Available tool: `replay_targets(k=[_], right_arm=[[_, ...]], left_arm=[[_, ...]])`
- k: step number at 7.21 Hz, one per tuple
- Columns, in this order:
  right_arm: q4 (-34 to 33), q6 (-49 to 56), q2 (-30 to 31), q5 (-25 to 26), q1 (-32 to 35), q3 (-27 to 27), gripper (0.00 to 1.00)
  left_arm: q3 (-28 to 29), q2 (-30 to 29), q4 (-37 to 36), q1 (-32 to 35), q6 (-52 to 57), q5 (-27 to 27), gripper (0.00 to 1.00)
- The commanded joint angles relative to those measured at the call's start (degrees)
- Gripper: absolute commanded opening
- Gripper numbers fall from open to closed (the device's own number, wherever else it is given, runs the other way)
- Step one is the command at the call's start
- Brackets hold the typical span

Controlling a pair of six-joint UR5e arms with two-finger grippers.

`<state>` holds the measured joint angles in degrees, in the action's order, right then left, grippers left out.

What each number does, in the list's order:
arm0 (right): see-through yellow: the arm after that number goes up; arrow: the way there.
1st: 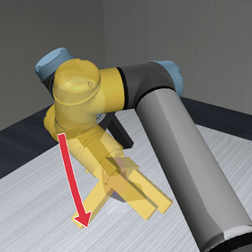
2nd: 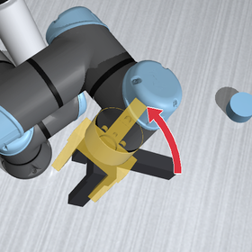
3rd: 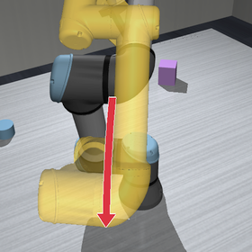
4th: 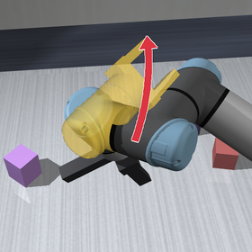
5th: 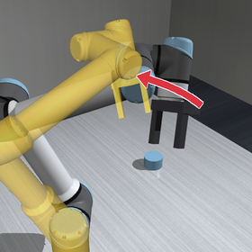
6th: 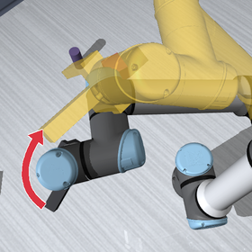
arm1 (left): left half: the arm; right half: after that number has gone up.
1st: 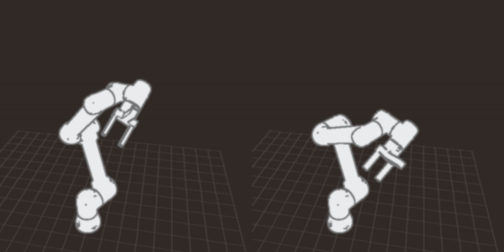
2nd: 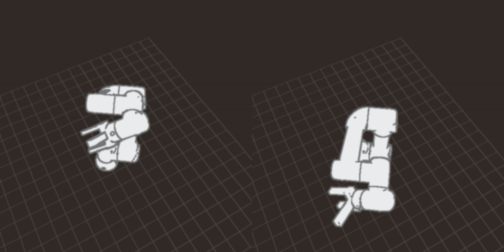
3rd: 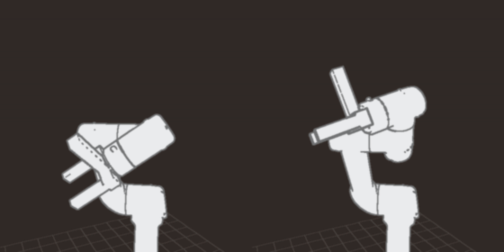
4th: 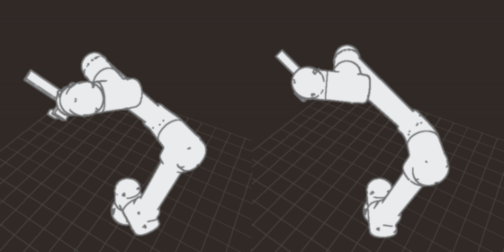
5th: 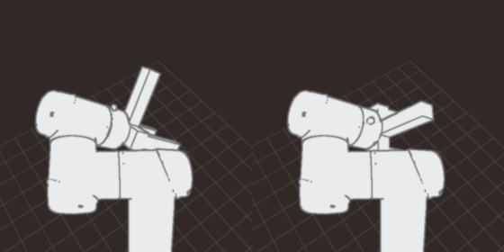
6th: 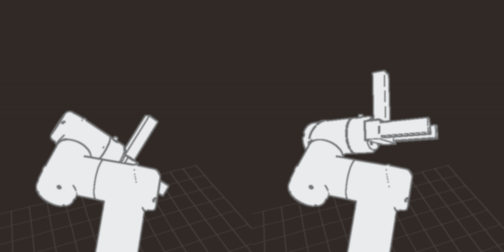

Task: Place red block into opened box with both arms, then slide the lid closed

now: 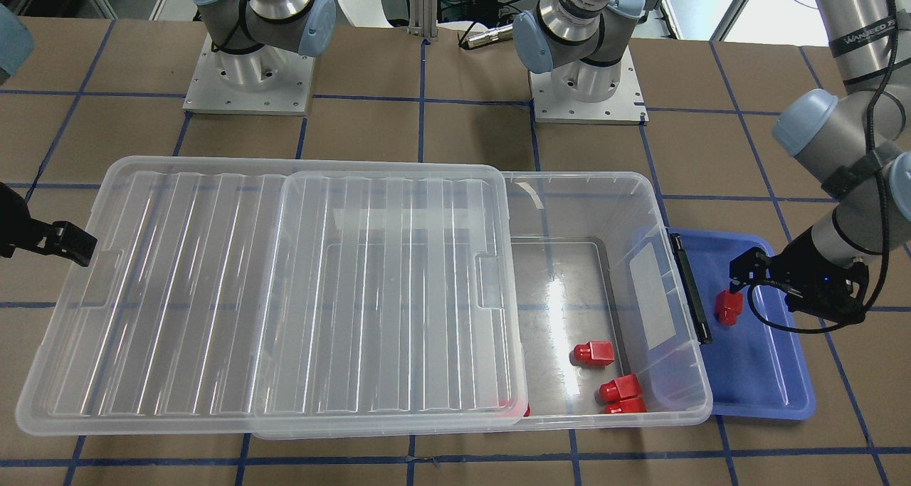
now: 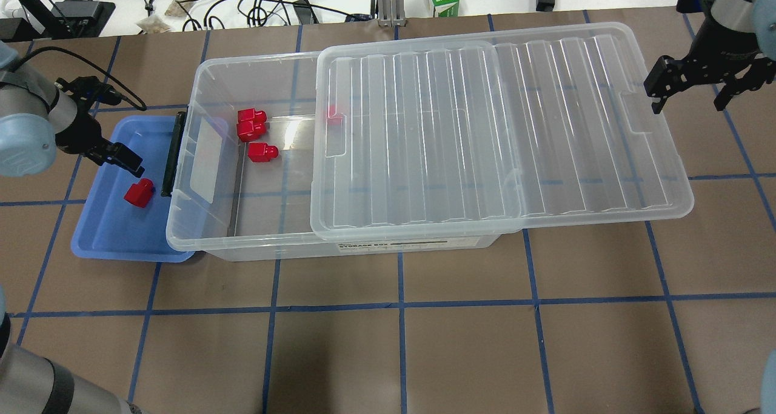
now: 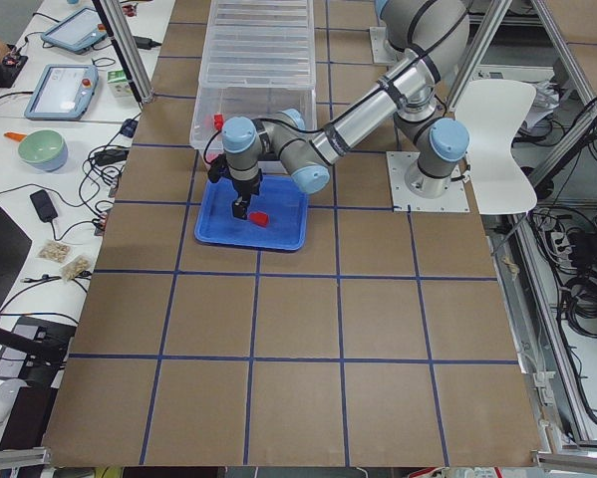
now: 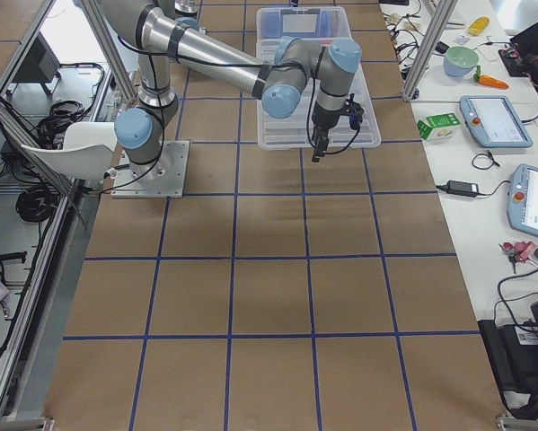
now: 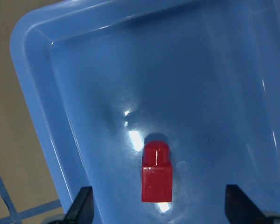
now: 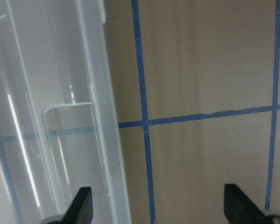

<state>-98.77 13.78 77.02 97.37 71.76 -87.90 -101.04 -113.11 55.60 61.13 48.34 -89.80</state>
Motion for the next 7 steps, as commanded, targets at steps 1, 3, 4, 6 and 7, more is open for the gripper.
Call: replay_targets(k=[1,3,4,6,7], right_arm=[[6.54,-0.07,3.64,-1.83,3.01,3.34,1.00],[10.35,-3.03,7.17,-2.18,8.54,4.41,1.00],[9.83,-7.15,6.74,-2.80,13.44,4.15,1.00],[10.78,-9.74,7.09,-1.75,15.78,3.45,1.00],[13.40,-9.13,7.78,-2.18,15.69,3.53,1.00]], left_arm=[[-1.26,-2.72,-1.98,-0.31,-0.34,-0.11,1.00],[-2.66,-2.99,-1.98,-0.31,-0.44,-0.54,0.99],[-2.76,-3.08,-1.90,-0.31,-0.18,-0.72,0.75],[-2.50,-3.78,-1.89,-0.31,0.00,-0.81,0.34],[-2.50,-3.87,-1.89,-0.31,-0.43,-1.07,0.24]])
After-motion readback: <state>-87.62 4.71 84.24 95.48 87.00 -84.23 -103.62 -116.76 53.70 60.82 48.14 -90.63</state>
